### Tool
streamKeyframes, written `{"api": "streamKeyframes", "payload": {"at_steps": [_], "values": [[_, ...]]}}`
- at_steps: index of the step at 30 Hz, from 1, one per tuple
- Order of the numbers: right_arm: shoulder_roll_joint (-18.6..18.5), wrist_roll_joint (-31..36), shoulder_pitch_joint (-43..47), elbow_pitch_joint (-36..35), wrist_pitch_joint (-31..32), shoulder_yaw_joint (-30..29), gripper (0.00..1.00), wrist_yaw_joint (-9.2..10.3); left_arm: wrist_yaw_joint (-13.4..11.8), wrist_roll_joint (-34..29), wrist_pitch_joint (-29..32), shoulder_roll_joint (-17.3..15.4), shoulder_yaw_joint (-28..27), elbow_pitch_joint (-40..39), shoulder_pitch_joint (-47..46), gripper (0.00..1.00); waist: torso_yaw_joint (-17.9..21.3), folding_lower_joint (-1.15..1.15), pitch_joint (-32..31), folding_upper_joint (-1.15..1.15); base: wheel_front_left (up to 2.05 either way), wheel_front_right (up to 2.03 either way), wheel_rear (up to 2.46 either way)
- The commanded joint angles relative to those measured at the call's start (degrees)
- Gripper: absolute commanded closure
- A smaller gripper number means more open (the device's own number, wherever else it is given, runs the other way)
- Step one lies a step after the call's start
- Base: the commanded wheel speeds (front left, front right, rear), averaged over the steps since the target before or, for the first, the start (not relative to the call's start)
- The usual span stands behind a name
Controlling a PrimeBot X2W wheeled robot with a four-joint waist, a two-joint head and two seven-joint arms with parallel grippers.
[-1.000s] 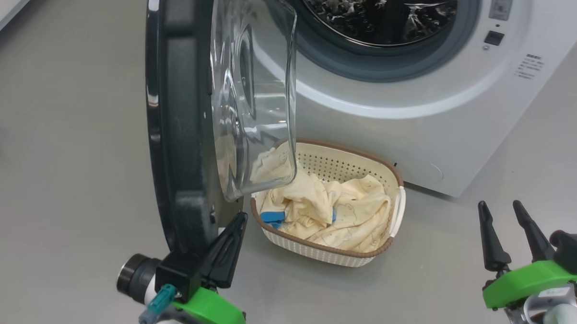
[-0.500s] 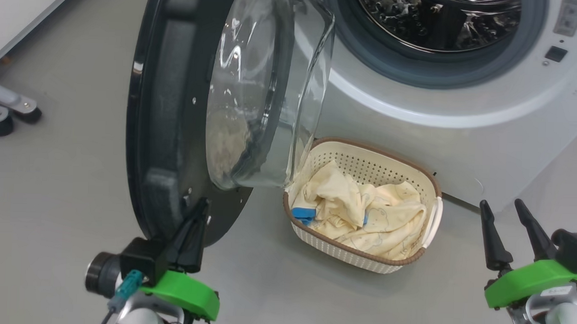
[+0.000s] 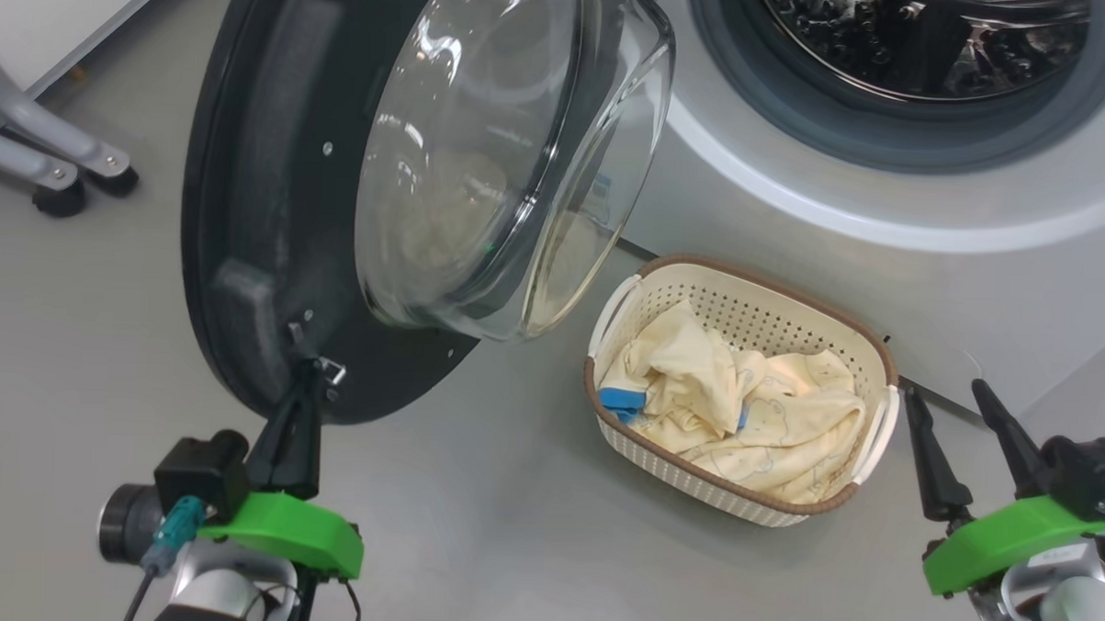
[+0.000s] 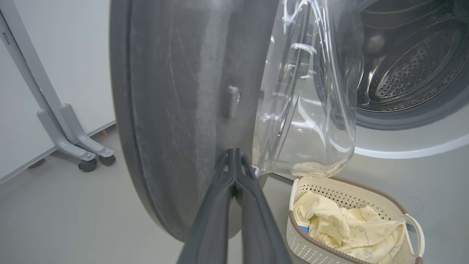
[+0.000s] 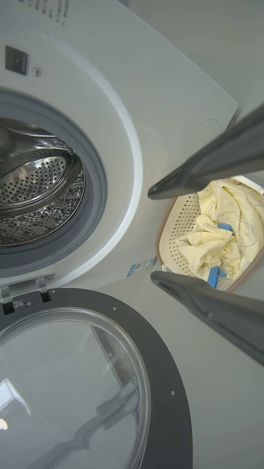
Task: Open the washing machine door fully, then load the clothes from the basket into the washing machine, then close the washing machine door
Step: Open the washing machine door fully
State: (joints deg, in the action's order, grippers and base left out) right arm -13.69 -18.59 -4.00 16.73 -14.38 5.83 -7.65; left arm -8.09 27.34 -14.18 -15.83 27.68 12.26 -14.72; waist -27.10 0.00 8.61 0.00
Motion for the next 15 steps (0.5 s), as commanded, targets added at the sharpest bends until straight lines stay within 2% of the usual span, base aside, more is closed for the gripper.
{"api": "streamKeyframes", "payload": {"at_steps": [1,7,15], "values": [[-1.5,0.3,-2.2,-1.9,-0.6,1.4,0.0,0.16,-0.3,0.5,-0.7,-1.8,-3.6,-0.7,-2.0,1.0,-0.5,0.0,0.3,0.0,0.0,0.0,0.0],[-2.1,-0.1,-3.9,-1.6,-0.6,4.8,0.0,0.16,0.7,0.0,-0.8,-0.8,-7.2,0.2,-3.0,1.0,-2.1,0.0,1.4,0.0,0.0,0.0,0.0],[-2.7,-0.8,-7.3,-0.8,-0.6,8.5,0.0,0.16,3.9,-1.9,-0.8,0.5,-12.4,2.0,-5.0,1.0,-2.2,0.0,3.1,0.0,0.0,0.0,0.0]]}}
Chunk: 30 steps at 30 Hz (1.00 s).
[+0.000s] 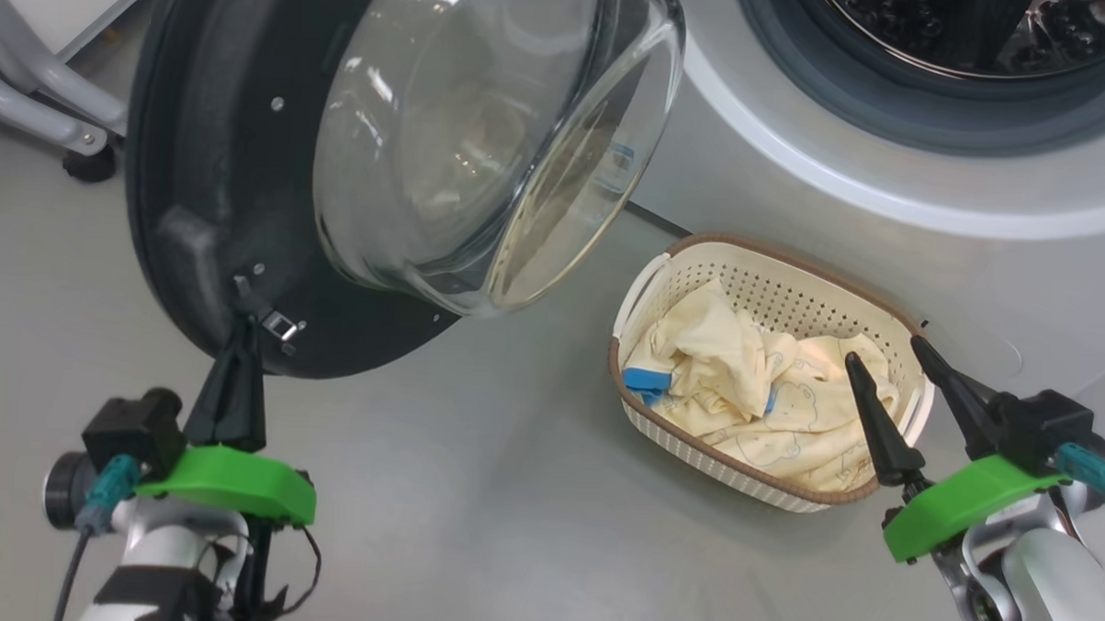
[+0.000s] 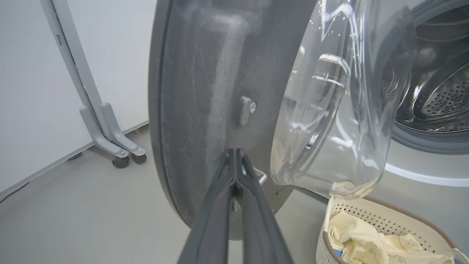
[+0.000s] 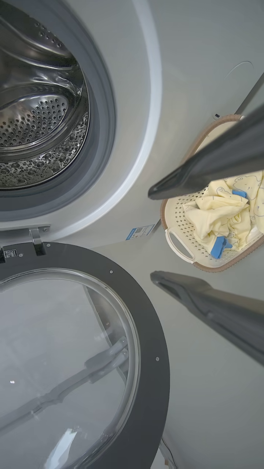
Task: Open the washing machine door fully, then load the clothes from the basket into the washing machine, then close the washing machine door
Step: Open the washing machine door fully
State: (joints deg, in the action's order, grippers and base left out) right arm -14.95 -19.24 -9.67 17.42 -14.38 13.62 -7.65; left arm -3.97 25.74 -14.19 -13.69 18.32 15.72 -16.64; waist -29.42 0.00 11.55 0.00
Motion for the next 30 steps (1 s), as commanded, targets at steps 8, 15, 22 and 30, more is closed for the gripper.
{"api": "streamKeyframes", "payload": {"at_steps": [8,15,22,30], "values": [[-2.6,-0.9,-3.6,-0.7,-0.3,2.5,0.0,0.16,2.6,-2.1,-0.8,-1.1,-8.6,1.8,-7.0,1.0,2.0,0.0,2.4,0.0,0.0,0.0,0.0],[-4.3,-0.9,-4.5,-1.4,0.5,2.2,0.0,0.16,3.6,-2.4,-0.8,-0.7,-15.3,5.9,-10.2,1.0,3.6,0.0,5.3,0.0,0.0,0.0,0.0],[-6.2,-0.5,-5.1,-3.5,2.4,1.1,0.0,0.16,4.7,-3.2,-0.8,-0.6,-22.9,9.8,-13.9,1.0,4.2,0.0,8.4,0.0,0.0,0.0,0.0],[-7.4,-0.2,-5.4,-6.1,4.5,0.3,0.0,0.16,5.5,-5.1,-0.8,-0.1,-31.2,15.0,-17.0,1.0,4.4,0.0,10.4,0.0,0.0,0.0,0.0]]}}
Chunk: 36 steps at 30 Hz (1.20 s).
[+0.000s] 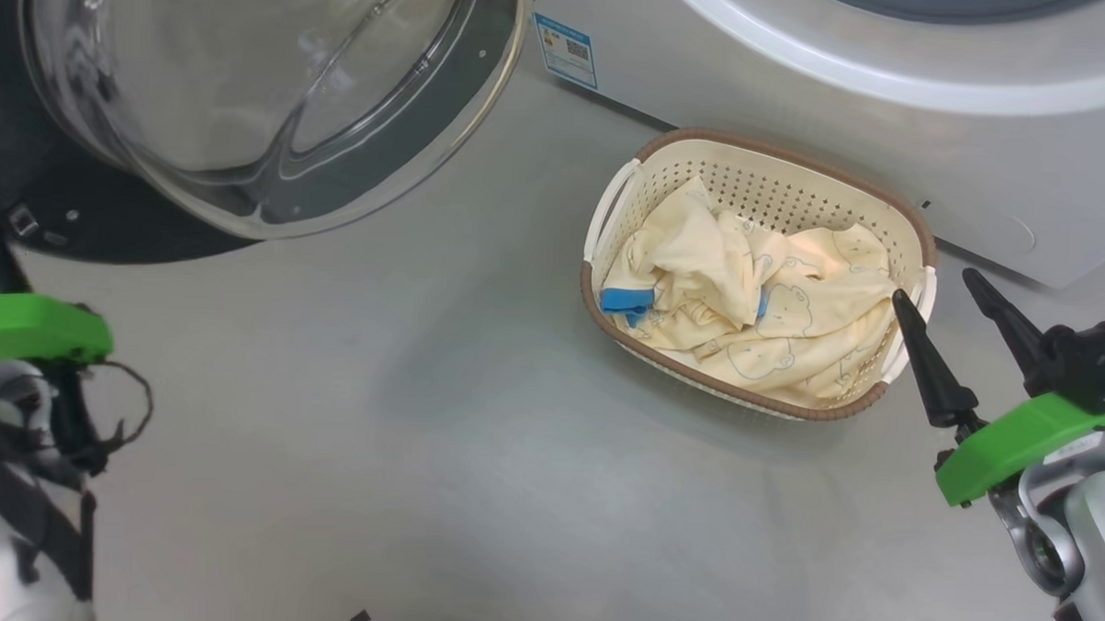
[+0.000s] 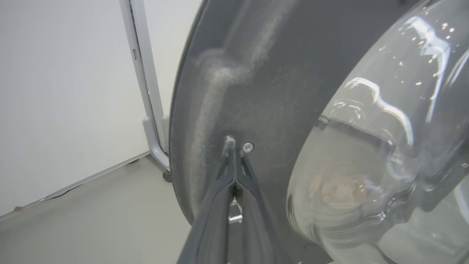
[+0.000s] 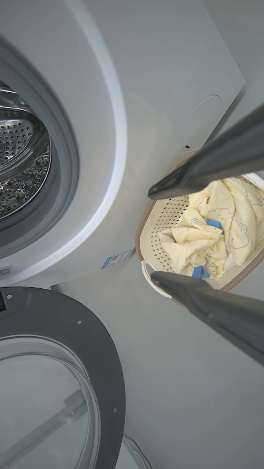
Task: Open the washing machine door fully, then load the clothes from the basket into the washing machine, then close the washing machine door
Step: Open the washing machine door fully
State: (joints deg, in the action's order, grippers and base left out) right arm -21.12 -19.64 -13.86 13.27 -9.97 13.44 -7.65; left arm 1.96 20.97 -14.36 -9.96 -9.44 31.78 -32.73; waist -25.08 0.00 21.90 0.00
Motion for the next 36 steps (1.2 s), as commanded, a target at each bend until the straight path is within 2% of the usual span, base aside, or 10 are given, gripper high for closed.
{"api": "streamKeyframes", "payload": {"at_steps": [1,11,18,27,36], "values": [[-1.2,0.2,-1.3,-2.2,0.3,0.5,0.0,0.16,-0.1,-0.6,-0.6,-3.9,-4.4,-0.4,-1.1,1.0,0.1,0.0,0.2,0.0,0.0,0.0,0.0],[-0.2,0.2,-1.2,-2.3,-0.2,-0.4,0.0,0.16,2.2,-6.3,-0.6,-0.5,-8.7,-3.5,0.4,1.0,1.0,0.0,-1.4,0.0,0.0,0.0,0.0],[2.3,-0.6,0.3,0.5,-2.8,-0.2,0.0,0.16,3.8,-9.9,-0.6,2.1,-9.5,-11.2,5.5,1.0,2.6,0.0,-5.9,0.0,0.0,0.0,0.0],[4.9,-1.2,2.3,2.9,-4.7,-1.2,0.0,0.16,4.9,-12.5,-0.6,3.9,-5.4,-24.2,11.0,1.0,5.0,0.0,-11.1,0.0,0.0,0.0,0.0],[7.3,-0.8,4.8,2.1,-5.0,-2.2,0.0,0.16,5.3,-13.0,0.5,2.3,-1.1,-32.9,15.1,1.0,10.9,0.0,-15.8,0.0,0.0,0.0,0.0]]}}
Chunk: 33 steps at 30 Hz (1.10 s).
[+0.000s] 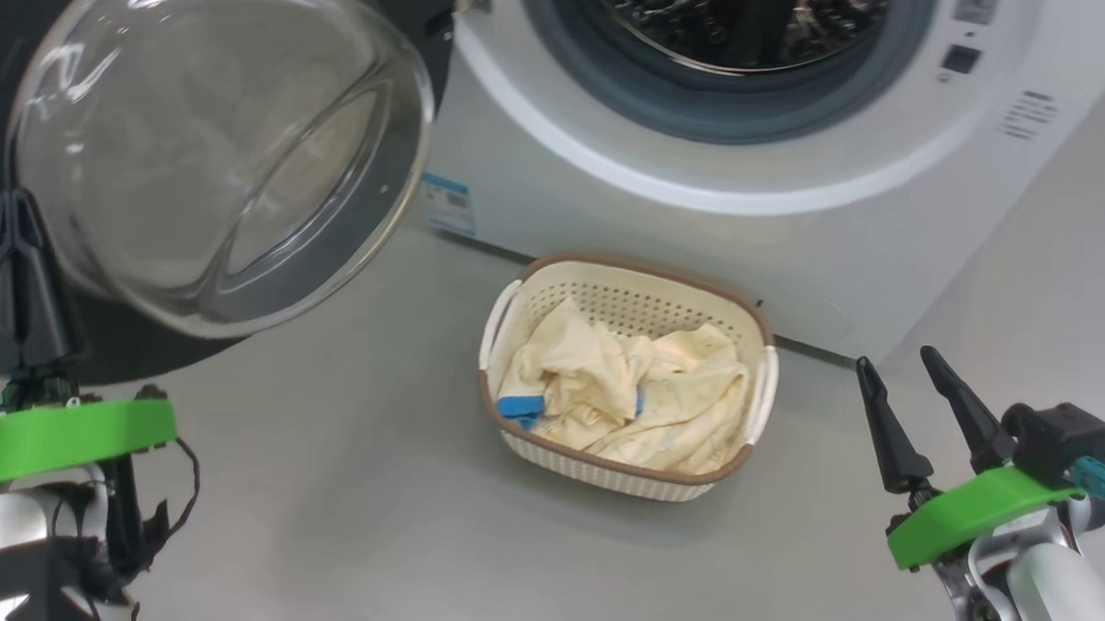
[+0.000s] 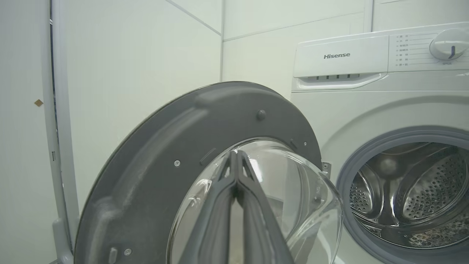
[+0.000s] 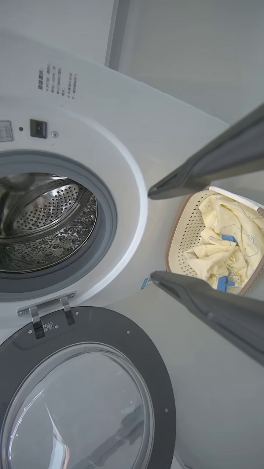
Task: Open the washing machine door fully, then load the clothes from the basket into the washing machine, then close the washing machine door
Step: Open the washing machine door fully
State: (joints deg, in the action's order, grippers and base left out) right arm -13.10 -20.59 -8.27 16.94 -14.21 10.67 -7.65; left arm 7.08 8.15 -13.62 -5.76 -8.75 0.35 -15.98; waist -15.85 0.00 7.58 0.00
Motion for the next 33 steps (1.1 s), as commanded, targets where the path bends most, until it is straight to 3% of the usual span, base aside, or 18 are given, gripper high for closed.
{"api": "streamKeyframes", "payload": {"at_steps": [1,11,13,16,19,33], "values": [[-0.5,0.3,-0.4,-2.0,-0.8,0.3,0.0,0.16,0.2,-0.1,0.3,-2.1,-1.4,-2.6,-1.2,1.0,2.6,0.0,-1.8,0.0,0.0,0.0,0.0],[0.7,1.4,2.6,-5.7,-0.8,-1.3,0.0,0.16,0.2,0.5,4.6,-2.7,1.3,-9.3,3.6,1.0,12.2,0.0,-3.6,0.0,0.0,0.0,0.0],[0.9,1.5,2.9,-6.2,-0.8,-1.4,0.0,0.16,0.2,0.7,5.2,-2.7,1.6,-9.5,4.8,0.9,13.9,0.0,-3.6,0.0,0.0,0.0,0.0],[1.0,1.7,3.3,-7.1,-0.8,-1.8,0.0,0.16,0.0,1.0,5.6,-2.5,1.7,-9.9,6.6,0.53,15.9,0.0,-3.4,0.0,0.0,0.0,0.0],[1.0,1.9,3.8,-7.9,-0.8,-2.0,0.0,0.16,-0.3,1.3,5.9,-2.2,1.8,-9.9,8.4,0.02,17.3,0.0,-3.3,0.0,0.0,0.0,0.0],[1.5,2.6,5.7,-10.5,-0.8,-3.7,0.0,0.16,-1.4,1.6,6.9,-0.5,4.1,-5.7,16.0,0.0,19.0,0.0,-3.5,0.0,0.0,0.0,0.0]]}}
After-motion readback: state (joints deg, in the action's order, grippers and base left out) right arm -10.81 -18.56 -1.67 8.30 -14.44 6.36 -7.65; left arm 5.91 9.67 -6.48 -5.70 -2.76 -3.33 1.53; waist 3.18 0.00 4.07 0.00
